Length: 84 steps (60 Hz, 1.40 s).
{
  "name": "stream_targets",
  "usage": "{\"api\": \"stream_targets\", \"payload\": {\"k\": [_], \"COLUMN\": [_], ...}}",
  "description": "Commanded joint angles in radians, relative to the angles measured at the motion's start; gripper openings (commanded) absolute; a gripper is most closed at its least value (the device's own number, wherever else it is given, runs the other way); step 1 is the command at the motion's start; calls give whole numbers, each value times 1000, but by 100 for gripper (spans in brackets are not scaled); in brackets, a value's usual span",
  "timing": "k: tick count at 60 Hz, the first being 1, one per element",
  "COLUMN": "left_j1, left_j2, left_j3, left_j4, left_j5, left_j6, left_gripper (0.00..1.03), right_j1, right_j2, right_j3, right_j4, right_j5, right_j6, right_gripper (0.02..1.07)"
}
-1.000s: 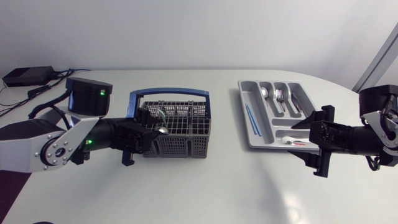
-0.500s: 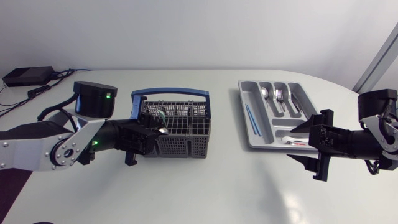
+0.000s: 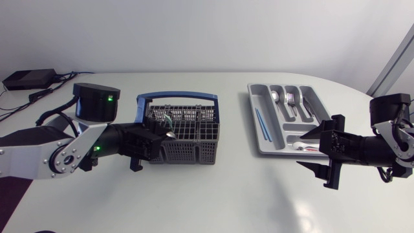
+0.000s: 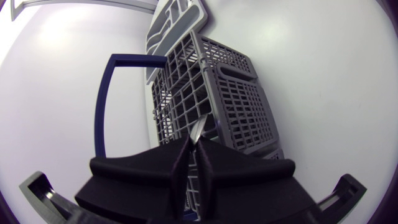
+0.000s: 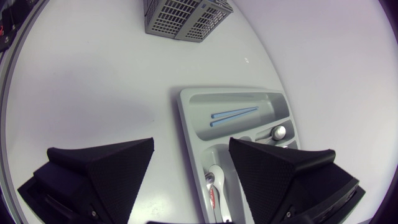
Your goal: Unload the cutlery basket into the drawer organizer.
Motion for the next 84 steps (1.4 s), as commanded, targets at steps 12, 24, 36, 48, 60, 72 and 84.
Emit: {"api": "stream_targets", "payload": {"k": [12, 24, 36, 48, 60, 72, 84], "left_j1": [5, 42, 73, 76, 97, 126, 33], "left_j2": [-86, -137, -218, -304, -402, -441, -373], "left_j3": [-22, -4, -4, -5, -1, 50, 144], "left_j4": [-39, -97, -140, -181, -226, -274, -301], "left_j5": [12, 18, 35, 44, 67, 89, 23], "left_j6": [42, 62, 66, 37, -9, -202, -540], "left_gripper": [6, 6, 6, 6, 6, 6, 6], "right_j1": [24, 48, 93, 140, 165, 242, 415], "right_j2": [9, -17, -50, -111, -174, -271, -363], "right_j3": [-29, -32, -41, -54, -70, -70, -50], "right_j4": [8, 8, 8, 5, 7, 33, 93], "right_j5": [-4, 2, 12, 32, 46, 94, 241], "right_j6": [32, 50, 86, 125, 178, 309, 504], "right_gripper": [89, 89, 89, 89, 89, 89, 91]}}
